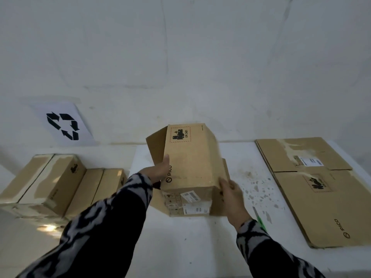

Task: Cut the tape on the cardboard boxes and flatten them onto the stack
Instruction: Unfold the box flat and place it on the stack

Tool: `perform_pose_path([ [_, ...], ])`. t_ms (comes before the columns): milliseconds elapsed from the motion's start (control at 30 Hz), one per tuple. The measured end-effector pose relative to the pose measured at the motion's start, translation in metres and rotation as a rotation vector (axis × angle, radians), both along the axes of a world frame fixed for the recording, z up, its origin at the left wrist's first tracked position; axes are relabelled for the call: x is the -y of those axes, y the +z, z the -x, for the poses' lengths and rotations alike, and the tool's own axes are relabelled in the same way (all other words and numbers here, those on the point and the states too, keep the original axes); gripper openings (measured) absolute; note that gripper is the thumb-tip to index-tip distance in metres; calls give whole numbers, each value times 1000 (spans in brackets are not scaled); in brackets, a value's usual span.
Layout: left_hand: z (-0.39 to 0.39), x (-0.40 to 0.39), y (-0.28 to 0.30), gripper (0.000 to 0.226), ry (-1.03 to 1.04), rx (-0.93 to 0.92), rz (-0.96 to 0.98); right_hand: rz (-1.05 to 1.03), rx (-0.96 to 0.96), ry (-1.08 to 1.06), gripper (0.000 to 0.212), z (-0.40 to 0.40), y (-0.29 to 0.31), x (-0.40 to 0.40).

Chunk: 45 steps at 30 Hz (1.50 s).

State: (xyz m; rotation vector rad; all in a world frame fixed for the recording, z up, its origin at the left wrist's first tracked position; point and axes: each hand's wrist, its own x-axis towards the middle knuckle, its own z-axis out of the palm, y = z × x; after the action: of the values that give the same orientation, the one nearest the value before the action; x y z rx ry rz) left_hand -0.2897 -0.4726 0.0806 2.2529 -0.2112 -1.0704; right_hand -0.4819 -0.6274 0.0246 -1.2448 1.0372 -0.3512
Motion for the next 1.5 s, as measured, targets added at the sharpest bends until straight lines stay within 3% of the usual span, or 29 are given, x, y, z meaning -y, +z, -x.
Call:
perform_pose_path([
  [67, -9, -1, 3, 80, 157, -178, 56, 75, 64, -223, 63, 1, 9, 4],
  [133, -8, -2, 7, 71, 133, -241, 68, 16, 269, -341, 65, 3, 25, 9],
  [233, -13, 2, 2, 83, 134, -263, 90, -81, 509, -287, 57, 7, 55, 5],
  [333, -26, 7, -24, 84, 394, -405, 272, 168, 265, -21, 32, 1, 65, -13],
  [433, -37, 12, -49, 63, 506, -435, 344, 321, 92, -25, 28, -6, 60, -22],
  [567, -47, 9, -66, 31, 448, -346, 301, 298, 111, -126, 31, -11, 57, -26],
  [700, -48, 13, -73, 34, 455, -306, 279, 279, 170, -214, 38, -17, 55, -38],
  [767, -25, 20, -46, 50, 444, -277, 300, 273, 194, -275, 38, -17, 54, -41],
  [833, 2, 24, -20, 76, 307, -171, 251, 297, 198, -317, 37, -15, 52, -40],
  [900, 34, 14, 9, 90, -93, 205, 27, 350, 182, -338, 36, -12, 51, -36],
  [967, 61, -11, 30, 76, -516, 529, -319, 400, 155, -351, 37, -11, 50, -31],
  [1033, 83, -37, 40, 57, -642, 619, -457, 408, 155, -340, 37, -13, 51, -29],
  [1100, 98, -53, 33, 52, -558, 408, -332, 405, 167, -308, 38, -16, 51, -32],
  [1167, 113, -53, 26, 52, -306, 51, -54, 407, 154, -244, 37, -20, 52, -39],
  [1233, 124, -45, 21, 42, -53, -156, 180, 452, 146, -148, 37, -22, 51, -48],
  [1333, 128, -38, 13, 35, 117, -111, 293, 484, 167, -50, 52, -21, 49, -54],
  [1433, 109, -38, -6, 56, 173, 39, 272, 459, 90, -24, 69, -19, 46, -51],
  [1500, 92, -39, -17, 73, 263, -49, 345, 432, 70, -28, 69, -19, 44, -47],
])
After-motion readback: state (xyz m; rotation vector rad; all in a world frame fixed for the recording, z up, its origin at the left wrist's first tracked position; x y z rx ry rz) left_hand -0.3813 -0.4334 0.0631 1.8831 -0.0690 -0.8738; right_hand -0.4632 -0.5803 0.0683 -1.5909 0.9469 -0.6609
